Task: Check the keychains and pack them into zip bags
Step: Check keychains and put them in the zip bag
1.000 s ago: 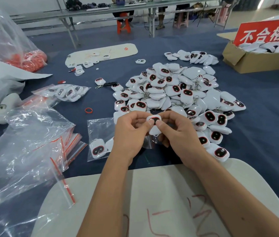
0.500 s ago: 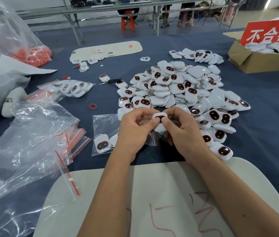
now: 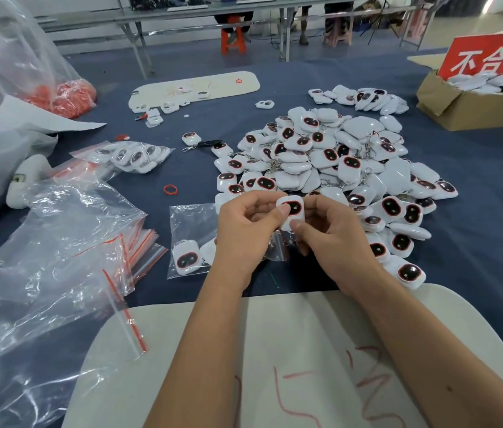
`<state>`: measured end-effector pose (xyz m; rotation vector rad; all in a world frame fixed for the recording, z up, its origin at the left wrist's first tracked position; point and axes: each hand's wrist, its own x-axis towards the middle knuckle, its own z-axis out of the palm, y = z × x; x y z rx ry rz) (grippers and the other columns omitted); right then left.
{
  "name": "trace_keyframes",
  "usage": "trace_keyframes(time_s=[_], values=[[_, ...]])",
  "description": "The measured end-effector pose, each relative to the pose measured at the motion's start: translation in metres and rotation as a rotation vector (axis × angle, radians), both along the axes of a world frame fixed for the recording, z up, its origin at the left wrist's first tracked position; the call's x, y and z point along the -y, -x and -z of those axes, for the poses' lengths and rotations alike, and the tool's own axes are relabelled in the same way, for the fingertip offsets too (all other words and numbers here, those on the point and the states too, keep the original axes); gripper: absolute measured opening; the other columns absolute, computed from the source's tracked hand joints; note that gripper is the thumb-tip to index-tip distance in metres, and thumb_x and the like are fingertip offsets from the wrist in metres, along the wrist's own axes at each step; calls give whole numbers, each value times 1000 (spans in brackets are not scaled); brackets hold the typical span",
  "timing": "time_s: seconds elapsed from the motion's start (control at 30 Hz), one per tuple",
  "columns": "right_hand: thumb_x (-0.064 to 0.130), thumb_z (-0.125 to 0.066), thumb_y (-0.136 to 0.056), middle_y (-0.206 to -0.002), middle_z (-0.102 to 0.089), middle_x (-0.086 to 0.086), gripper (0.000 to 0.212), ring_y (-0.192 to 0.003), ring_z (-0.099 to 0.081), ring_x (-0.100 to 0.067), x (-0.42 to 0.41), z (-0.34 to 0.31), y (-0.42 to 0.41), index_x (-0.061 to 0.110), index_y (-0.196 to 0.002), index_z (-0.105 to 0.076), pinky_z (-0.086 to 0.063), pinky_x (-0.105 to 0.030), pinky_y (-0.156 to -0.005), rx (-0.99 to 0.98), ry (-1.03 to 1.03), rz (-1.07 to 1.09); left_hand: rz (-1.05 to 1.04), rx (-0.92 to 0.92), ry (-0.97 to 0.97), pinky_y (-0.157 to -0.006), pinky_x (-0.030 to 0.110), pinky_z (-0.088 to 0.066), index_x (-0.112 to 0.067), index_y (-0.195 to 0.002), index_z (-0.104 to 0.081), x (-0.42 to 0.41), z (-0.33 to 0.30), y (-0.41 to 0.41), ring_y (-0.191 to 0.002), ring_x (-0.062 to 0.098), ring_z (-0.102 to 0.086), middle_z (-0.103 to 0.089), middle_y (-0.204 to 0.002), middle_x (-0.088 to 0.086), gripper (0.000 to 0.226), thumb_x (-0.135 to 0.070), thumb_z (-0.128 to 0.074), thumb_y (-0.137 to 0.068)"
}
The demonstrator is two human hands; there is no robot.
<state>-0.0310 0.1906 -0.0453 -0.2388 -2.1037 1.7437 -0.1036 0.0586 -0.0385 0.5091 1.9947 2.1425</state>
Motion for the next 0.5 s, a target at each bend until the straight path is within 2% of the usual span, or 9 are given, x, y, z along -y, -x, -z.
trace_keyframes(time_s=[0.1,0.23,0.33,0.4,0.47,0.5], values=[[-4,-65,-97,-73,-69,1,21,-53,-54,-11,0,0,0,15,-104,-71,-49,-25,-54,-10,55,-3,7,3,-5,-93,49,-61,-20,-96,-80,-1,-1,-1,-98,34,-74,-80,-95,8,16,-15,-79,-81],[0,-67,-96,-78,-73,2,19,-55,-58,-10,0,0,0,16,-106,-71,-50,-24,-56,1,51,-19,-20,11,12,-94,54,-59,-15,-100,-80,-2,0,0,-98,37,-73,-79,-95,9,15,-8,-80,-86],[1,-69,-96,-80,-74,5,19,-57,-60,-6,-1,2,1,18,-104,-72,-49,-22,-56,-9,60,3,-31,-5,25,-91,49,-61,-20,-96,-80,-2,-2,-2,-96,37,-73,-79,-93,8,14,-9,-80,-87],[0,-68,-96,-81,-74,6,20,-58,-60,-5,0,2,1,19,-104,-72,-50,-20,-57,-17,52,6,-56,-17,46,-88,42,-63,-19,-96,-80,-4,-3,-3,-93,32,-74,-79,-91,6,11,-10,-79,-90],[0,-68,-95,-81,-75,7,21,-58,-61,-2,0,2,2,21,-101,-72,-49,-19,-58,-22,54,33,-109,-20,83,-80,36,-63,-15,-94,-79,-6,-3,-3,-80,20,-74,-78,-86,4,5,-14,-73,-95],[1,-69,-95,-82,-75,7,21,-58,-61,-3,0,2,2,21,-101,-72,-50,-19,-58,-28,69,60,-155,-18,107,-77,35,-62,-14,-91,-77,-7,-3,-3,-74,16,-71,-77,-82,4,11,-17,-69,-97]])
